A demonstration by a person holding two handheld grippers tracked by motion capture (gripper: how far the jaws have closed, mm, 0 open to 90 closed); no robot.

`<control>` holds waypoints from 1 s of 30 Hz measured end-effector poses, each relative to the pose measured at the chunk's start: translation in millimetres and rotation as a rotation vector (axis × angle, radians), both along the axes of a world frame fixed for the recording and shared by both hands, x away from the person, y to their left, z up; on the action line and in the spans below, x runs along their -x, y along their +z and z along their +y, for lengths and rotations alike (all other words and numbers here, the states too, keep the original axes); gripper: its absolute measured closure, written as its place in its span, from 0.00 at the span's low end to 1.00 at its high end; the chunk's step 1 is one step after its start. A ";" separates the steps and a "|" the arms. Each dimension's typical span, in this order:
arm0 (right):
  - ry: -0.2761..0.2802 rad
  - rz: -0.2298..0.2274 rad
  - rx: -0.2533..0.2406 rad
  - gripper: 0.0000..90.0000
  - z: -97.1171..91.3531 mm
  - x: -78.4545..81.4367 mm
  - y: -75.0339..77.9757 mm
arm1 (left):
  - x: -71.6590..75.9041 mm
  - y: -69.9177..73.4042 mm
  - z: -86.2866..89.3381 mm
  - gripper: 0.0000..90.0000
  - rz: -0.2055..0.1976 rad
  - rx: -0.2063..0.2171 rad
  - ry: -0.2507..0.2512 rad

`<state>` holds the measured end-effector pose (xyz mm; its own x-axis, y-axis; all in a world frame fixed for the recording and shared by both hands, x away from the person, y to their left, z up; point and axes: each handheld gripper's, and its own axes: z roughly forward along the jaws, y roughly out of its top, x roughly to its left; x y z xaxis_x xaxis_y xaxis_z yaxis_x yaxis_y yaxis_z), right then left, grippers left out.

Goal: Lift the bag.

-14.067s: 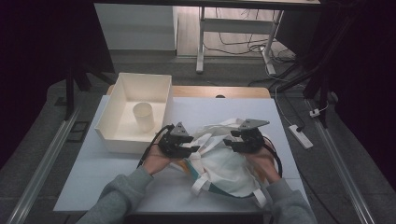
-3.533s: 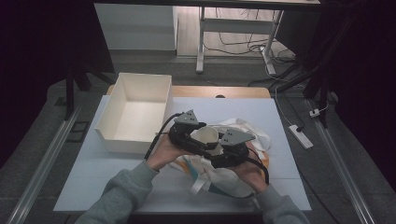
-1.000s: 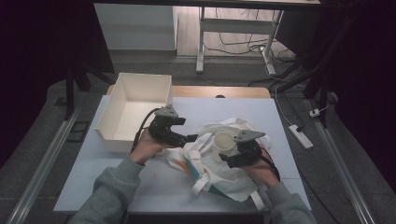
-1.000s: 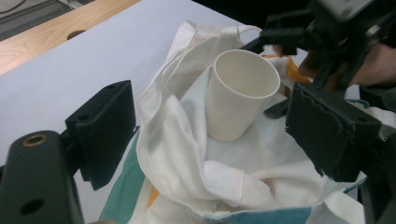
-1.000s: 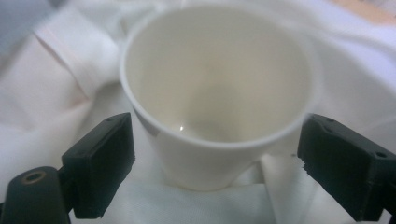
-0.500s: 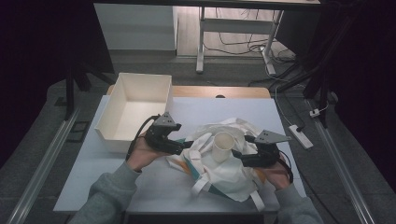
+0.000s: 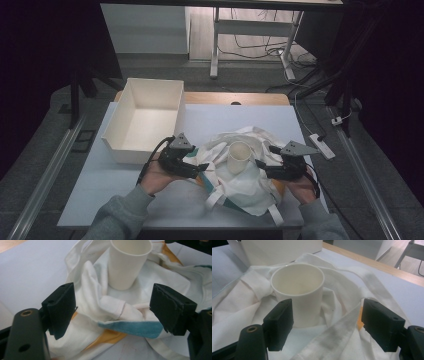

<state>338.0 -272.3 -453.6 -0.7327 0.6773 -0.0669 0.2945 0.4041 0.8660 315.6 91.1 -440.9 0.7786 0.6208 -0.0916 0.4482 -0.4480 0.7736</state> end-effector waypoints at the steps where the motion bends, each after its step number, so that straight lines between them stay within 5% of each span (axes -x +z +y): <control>1: -0.001 -0.002 0.002 0.29 -0.7 0.0 -0.8 | -0.2 -1.3 0.2 0.23 0.003 0.001 0.005; 13: -0.039 0.011 0.043 0.29 -4.2 -2.8 -7.8 | -4.3 -18.2 -4.2 0.31 0.019 -0.030 0.090; 20: -0.056 -0.037 0.058 0.29 -3.2 1.4 -3.8 | -6.9 -24.6 -3.7 0.40 0.014 -0.054 0.144; 30: -0.037 -0.026 0.079 0.29 -1.0 1.5 -7.5 | -9.4 -40.6 -6.6 0.47 0.038 -0.097 0.148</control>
<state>336.5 -273.3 -461.1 -0.7049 0.6955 -0.1394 0.2886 0.4607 0.8393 325.0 84.5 -481.6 0.6752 0.7357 -0.0534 0.5428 -0.4466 0.7113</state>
